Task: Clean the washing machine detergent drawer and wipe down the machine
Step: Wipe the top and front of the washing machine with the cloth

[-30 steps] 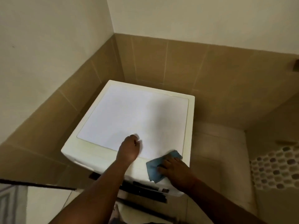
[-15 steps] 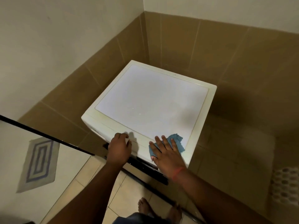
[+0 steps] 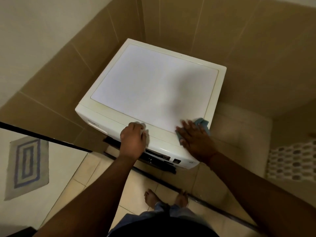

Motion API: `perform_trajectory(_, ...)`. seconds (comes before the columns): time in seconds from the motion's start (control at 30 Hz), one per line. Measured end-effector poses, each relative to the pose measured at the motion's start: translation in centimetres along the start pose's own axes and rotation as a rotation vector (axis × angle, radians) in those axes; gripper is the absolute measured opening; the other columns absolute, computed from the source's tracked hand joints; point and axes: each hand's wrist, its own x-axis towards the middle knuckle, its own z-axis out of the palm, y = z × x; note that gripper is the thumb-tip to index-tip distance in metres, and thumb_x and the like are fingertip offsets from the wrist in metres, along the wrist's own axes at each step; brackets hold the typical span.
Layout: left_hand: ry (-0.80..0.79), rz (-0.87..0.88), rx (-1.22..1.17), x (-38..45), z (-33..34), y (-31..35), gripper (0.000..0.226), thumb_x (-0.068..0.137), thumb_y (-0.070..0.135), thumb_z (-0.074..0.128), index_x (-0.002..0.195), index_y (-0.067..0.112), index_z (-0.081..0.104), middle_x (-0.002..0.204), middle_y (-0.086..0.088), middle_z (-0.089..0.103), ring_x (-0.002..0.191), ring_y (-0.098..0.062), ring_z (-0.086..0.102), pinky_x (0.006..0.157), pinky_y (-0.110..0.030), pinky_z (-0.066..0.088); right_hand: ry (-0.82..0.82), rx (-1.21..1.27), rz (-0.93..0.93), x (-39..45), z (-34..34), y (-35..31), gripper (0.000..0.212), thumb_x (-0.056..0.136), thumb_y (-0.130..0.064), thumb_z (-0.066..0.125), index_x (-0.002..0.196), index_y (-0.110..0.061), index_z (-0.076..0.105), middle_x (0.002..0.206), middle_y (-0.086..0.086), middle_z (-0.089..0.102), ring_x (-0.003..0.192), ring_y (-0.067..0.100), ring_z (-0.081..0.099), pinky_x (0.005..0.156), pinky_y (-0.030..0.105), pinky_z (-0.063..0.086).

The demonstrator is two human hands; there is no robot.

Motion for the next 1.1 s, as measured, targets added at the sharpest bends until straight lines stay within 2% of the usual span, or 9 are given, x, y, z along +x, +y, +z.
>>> perform_trajectory(0.1,0.002,0.041,-0.007,0.9,0.1,0.0,0.030,0.086,0.029,0.047,0.101,0.010,0.065,0.105,-0.013,0.062,0.088,-0.031,0.061,0.082,-0.038,0.046,0.010,0.048,0.147,0.0,0.0,-1.7,0.058,0.101,-0.048,0.015,0.156,-0.029,0.008,0.164,0.005,0.004,0.150,0.030,0.004,0.119,0.056,0.012)
perform_trajectory(0.3,0.024,0.096,0.017,2.1,0.3,0.4,0.027,0.087,0.028,0.051,0.100,0.010,0.066,0.099,-0.013,0.063,0.085,-0.031,0.062,0.081,-0.040,0.047,-0.002,0.007,0.023,-2.1,0.7,-3.0,0.058,0.103,-0.048,0.018,0.156,-0.030,0.004,0.164,0.002,-0.001,0.150,0.027,-0.001,0.119,0.056,0.011)
perform_trajectory(0.47,0.033,0.188,0.051,1.8,0.6,0.2,0.021,0.086,0.020,0.061,0.104,0.009,0.063,0.103,-0.012,0.062,0.090,-0.031,0.059,0.088,-0.046,0.044,0.015,0.089,0.229,1.2,0.1,-2.5,0.059,0.100,-0.051,0.010,0.155,-0.033,-0.002,0.163,0.001,-0.004,0.150,0.026,-0.006,0.120,0.053,0.008)
perform_trajectory(0.6,0.057,0.110,0.060,2.2,0.2,-0.3,0.023,0.090,0.024,0.055,0.106,0.010,0.063,0.106,-0.010,0.061,0.097,-0.029,0.058,0.096,-0.048,0.040,0.004,0.067,0.108,-3.2,0.7,-4.7,0.060,0.102,-0.048,0.017,0.154,-0.032,-0.008,0.163,0.001,-0.010,0.150,0.025,-0.008,0.119,0.050,0.002)
perform_trajectory(0.7,0.057,0.054,0.082,2.2,0.6,0.2,0.025,0.094,0.029,0.054,0.112,0.014,0.062,0.113,-0.008,0.060,0.105,-0.026,0.057,0.108,-0.051,0.030,0.007,0.033,0.019,-1.0,0.7,-2.2,0.059,0.101,-0.048,0.018,0.154,-0.035,-0.005,0.164,-0.002,-0.004,0.151,0.023,-0.003,0.120,0.052,0.007)
perform_trajectory(0.87,0.134,0.103,0.091,2.9,1.6,1.0,0.033,0.095,0.037,0.044,0.113,0.015,0.060,0.114,-0.005,0.060,0.107,-0.026,0.056,0.110,-0.056,0.031,0.051,0.030,0.115,2.7,-0.3,-0.1,0.058,0.102,-0.046,0.022,0.156,-0.031,0.007,0.163,0.003,0.006,0.150,0.026,0.003,0.118,0.055,0.014)
perform_trajectory(0.97,0.183,0.075,0.121,3.9,1.9,0.4,0.037,0.096,0.039,0.042,0.114,0.013,0.059,0.115,-0.006,0.061,0.107,-0.027,0.055,0.110,-0.057,0.030,0.063,-0.004,-0.085,0.6,0.6,-0.7,0.058,0.100,-0.043,0.032,0.154,-0.024,0.022,0.161,0.007,0.018,0.148,0.031,0.015,0.115,0.057,0.024)
perform_trajectory(1.03,0.191,0.018,0.159,4.4,2.6,0.4,0.039,0.096,0.041,0.042,0.115,0.011,0.059,0.116,-0.008,0.060,0.107,-0.029,0.055,0.109,-0.058,0.029,0.064,-0.048,-0.258,1.4,1.1,1.6,0.056,0.101,-0.042,0.032,0.154,-0.025,0.023,0.162,0.005,0.017,0.150,0.028,0.012,0.117,0.056,0.021)
perform_trajectory(1.1,0.193,-0.054,0.178,5.0,3.4,1.2,0.041,0.095,0.042,0.042,0.117,0.011,0.059,0.118,-0.008,0.060,0.107,-0.030,0.055,0.108,-0.059,0.029,0.048,-0.055,-0.264,4.3,0.2,4.1,0.054,0.102,-0.040,0.029,0.154,-0.026,0.024,0.162,0.005,0.018,0.149,0.028,0.012,0.117,0.056,0.019)
